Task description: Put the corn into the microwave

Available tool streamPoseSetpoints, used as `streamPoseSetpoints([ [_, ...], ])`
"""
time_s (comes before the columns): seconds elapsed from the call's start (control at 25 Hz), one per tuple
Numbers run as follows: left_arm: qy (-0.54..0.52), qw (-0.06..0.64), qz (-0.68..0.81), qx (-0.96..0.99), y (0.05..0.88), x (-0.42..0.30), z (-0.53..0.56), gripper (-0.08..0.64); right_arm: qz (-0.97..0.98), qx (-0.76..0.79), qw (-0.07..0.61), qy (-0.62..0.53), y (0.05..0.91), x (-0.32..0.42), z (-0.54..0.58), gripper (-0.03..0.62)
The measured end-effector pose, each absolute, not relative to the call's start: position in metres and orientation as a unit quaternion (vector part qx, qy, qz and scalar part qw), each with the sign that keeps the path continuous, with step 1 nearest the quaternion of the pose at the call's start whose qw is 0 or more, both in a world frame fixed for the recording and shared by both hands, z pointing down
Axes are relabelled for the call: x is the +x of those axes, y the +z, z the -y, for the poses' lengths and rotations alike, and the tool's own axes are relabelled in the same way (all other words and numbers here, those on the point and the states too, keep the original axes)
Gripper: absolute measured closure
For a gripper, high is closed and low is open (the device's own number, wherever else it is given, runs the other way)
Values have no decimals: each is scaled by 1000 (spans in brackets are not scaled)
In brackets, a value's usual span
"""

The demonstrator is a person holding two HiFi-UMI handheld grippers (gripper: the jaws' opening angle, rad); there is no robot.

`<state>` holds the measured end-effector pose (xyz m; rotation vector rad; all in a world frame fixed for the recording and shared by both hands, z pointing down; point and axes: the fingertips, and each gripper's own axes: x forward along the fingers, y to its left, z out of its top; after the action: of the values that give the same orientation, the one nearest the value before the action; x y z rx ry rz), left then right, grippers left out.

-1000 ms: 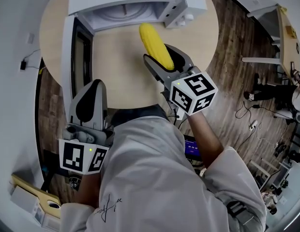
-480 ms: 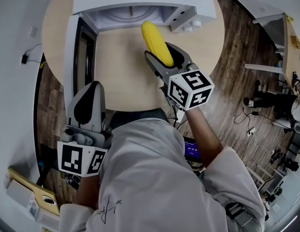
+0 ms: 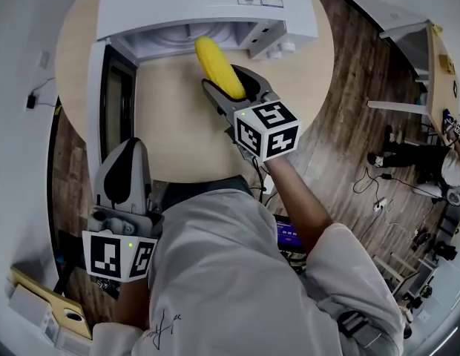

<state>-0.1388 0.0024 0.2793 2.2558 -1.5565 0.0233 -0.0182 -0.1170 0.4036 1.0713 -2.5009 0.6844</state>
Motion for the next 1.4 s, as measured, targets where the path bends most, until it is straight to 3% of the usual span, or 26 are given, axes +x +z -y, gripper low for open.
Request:
streamPoseSetpoints([
  [1.4,27,229,571,788,300,-121,9,570,858,410,206,232,480,-46,200,327],
])
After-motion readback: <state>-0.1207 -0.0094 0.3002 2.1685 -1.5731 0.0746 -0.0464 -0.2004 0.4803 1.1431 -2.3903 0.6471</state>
